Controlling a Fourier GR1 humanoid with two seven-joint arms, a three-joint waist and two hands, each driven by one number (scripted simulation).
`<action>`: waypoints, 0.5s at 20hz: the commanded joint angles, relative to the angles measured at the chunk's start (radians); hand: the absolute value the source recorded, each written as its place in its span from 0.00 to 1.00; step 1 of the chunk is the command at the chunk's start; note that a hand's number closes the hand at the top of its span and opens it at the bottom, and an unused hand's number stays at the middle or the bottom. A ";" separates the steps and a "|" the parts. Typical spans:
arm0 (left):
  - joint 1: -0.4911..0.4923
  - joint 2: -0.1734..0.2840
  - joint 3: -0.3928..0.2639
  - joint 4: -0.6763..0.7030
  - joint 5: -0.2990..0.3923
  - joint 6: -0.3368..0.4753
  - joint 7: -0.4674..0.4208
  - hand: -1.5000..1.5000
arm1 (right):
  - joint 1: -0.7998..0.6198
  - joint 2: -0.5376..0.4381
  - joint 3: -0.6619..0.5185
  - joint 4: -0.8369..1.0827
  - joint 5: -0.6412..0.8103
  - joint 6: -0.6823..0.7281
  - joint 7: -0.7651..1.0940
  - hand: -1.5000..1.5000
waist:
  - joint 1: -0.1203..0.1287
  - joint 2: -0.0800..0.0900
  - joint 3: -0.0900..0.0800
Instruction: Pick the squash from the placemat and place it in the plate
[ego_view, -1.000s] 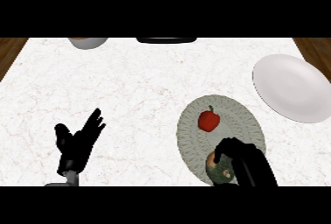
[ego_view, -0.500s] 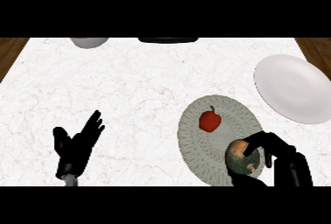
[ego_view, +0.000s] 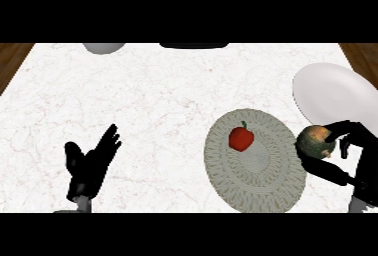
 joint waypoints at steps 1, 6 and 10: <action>0.001 0.013 0.013 -0.026 0.011 -0.005 0.035 0.50 | -0.139 -0.077 -0.167 0.222 -0.091 -0.040 -0.108 1.00 | 0.007 0.001 0.000; 0.016 -0.006 -0.018 -0.019 -0.005 -0.017 -0.010 0.50 | -0.328 -0.207 -0.318 0.564 -0.182 -0.055 -0.260 1.00 | 0.018 0.005 0.001; 0.047 0.010 -0.011 -0.034 0.008 -0.043 -0.017 0.50 | -0.493 -0.280 -0.360 0.827 -0.199 -0.070 -0.365 1.00 | 0.023 0.004 0.001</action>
